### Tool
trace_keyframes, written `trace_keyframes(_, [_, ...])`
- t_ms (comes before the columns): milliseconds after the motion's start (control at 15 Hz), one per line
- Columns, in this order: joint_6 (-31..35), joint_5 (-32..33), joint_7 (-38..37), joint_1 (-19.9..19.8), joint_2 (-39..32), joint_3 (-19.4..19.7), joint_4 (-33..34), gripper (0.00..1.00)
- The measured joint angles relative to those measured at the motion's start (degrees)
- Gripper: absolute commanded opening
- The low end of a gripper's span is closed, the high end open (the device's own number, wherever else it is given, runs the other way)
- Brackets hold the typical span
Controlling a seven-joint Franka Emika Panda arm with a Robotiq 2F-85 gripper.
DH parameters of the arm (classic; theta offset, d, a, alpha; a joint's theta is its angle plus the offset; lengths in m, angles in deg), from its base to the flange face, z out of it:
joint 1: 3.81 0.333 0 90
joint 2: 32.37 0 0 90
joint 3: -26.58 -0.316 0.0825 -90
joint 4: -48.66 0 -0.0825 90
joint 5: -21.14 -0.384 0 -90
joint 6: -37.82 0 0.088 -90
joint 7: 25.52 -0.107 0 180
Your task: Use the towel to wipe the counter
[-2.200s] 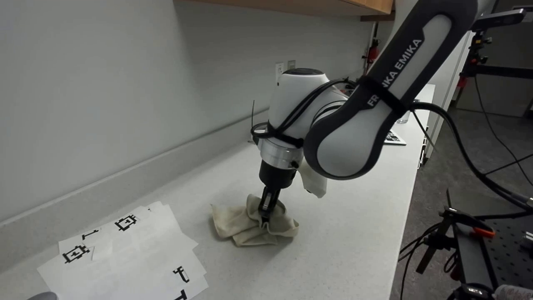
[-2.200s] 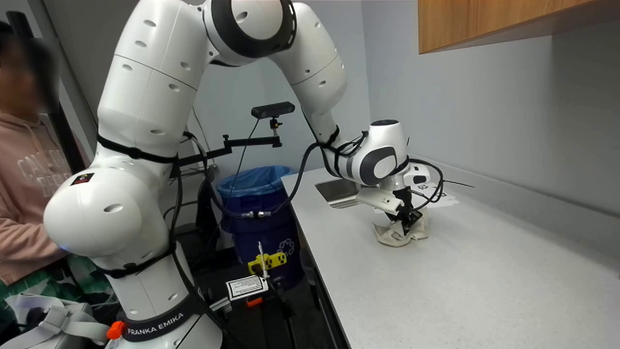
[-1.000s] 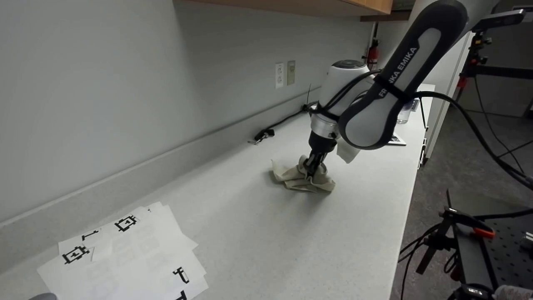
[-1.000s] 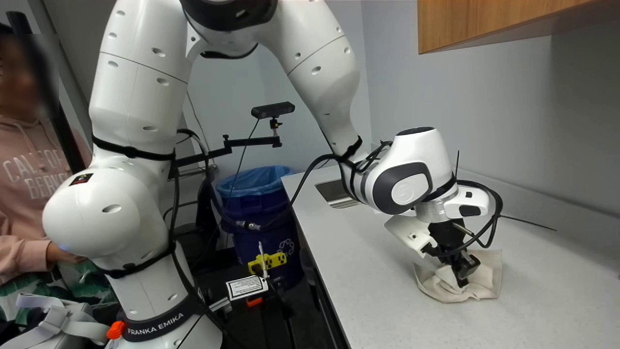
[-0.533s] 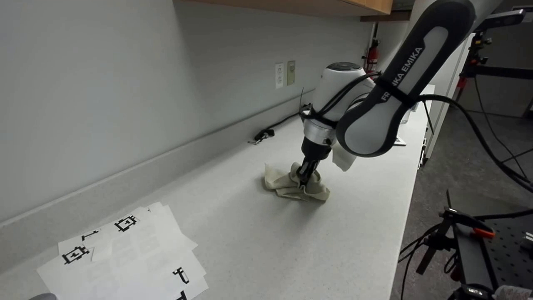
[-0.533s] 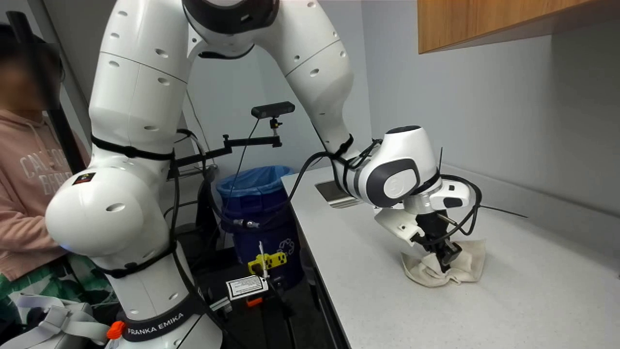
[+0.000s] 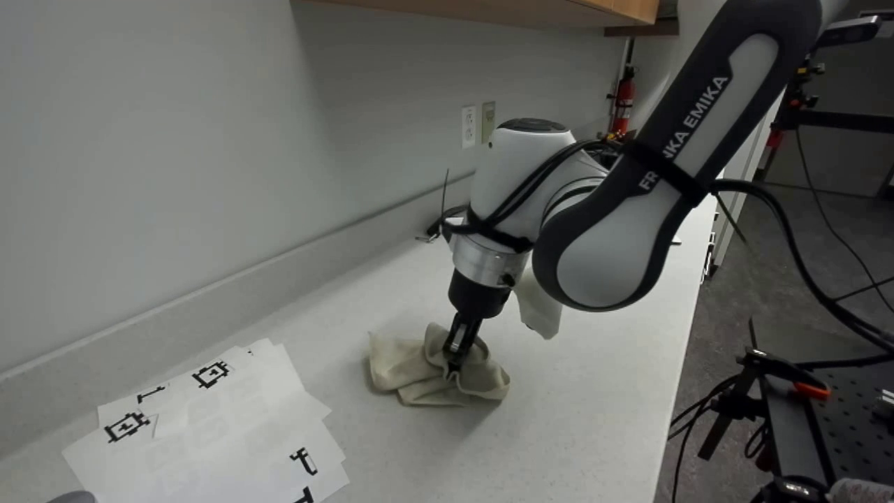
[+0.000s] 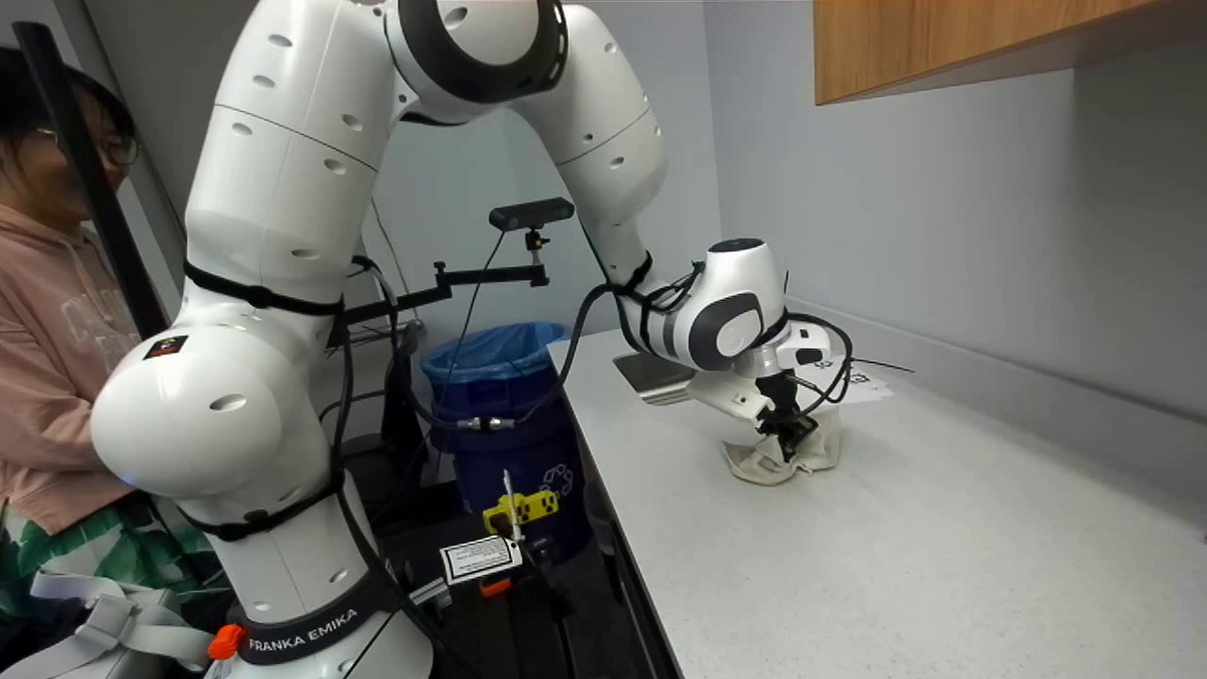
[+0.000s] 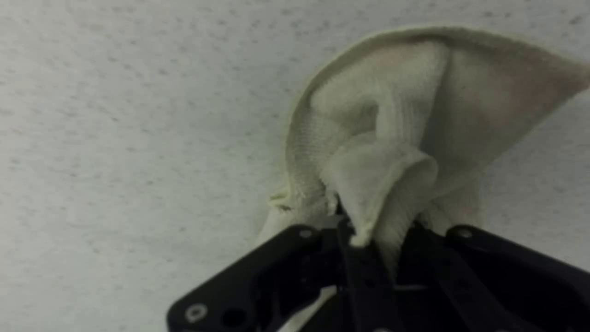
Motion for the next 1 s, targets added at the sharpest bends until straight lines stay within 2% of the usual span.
trace_keyframes(200, [-2.0,-0.5,2.6,-0.4,-1.1,-3.7,2.0,0.02])
trace_keyframes(467, [-3.6,-0.8,4.1,-0.8,-1.3,-4.1,2.9,0.02])
trace_keyframes(667, [-3.6,-0.8,4.1,-1.2,-0.8,-2.3,2.4,0.02])
trace_keyframes(1000, [-1.2,-0.8,4.0,-3.4,1.7,3.5,-2.0,0.02])
